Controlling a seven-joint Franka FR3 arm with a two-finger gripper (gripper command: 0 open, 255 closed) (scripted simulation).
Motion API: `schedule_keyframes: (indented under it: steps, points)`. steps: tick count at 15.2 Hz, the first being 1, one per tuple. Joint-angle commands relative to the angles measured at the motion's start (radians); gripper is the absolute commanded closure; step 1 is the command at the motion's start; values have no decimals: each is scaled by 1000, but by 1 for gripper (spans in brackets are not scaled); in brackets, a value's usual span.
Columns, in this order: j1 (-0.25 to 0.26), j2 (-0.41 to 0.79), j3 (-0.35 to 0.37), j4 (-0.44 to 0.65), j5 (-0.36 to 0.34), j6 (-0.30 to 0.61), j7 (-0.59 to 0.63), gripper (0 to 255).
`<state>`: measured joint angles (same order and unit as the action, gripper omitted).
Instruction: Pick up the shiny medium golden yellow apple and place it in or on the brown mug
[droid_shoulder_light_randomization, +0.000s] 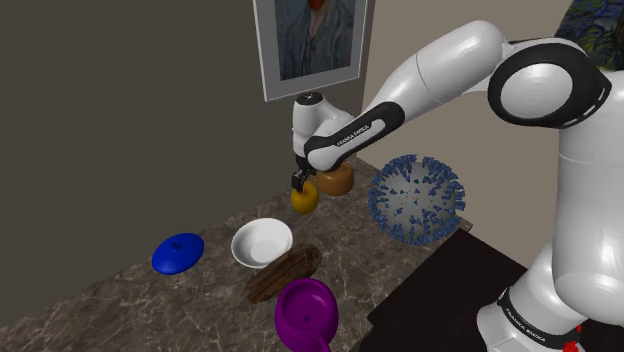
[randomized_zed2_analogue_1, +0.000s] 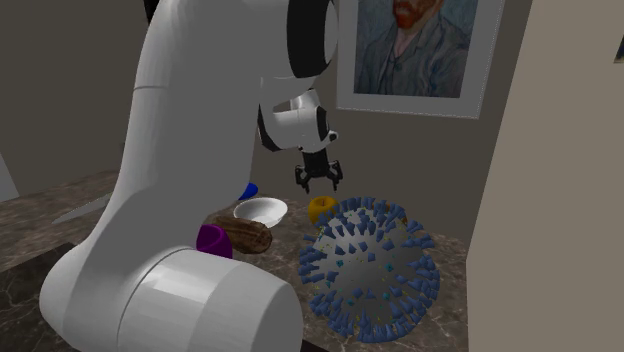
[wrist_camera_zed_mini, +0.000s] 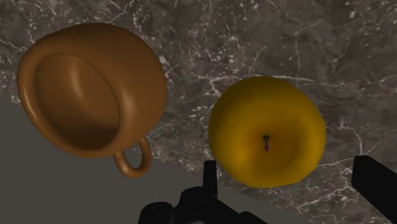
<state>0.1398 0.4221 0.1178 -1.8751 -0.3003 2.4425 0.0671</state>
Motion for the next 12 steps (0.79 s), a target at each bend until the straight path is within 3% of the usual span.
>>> schedule_keyframes:
  steps: [1,12]
  points:
    - [0,24,-5,4,-7,20,3,0]
    - [1,51,-10,10,-15,42,8,0]
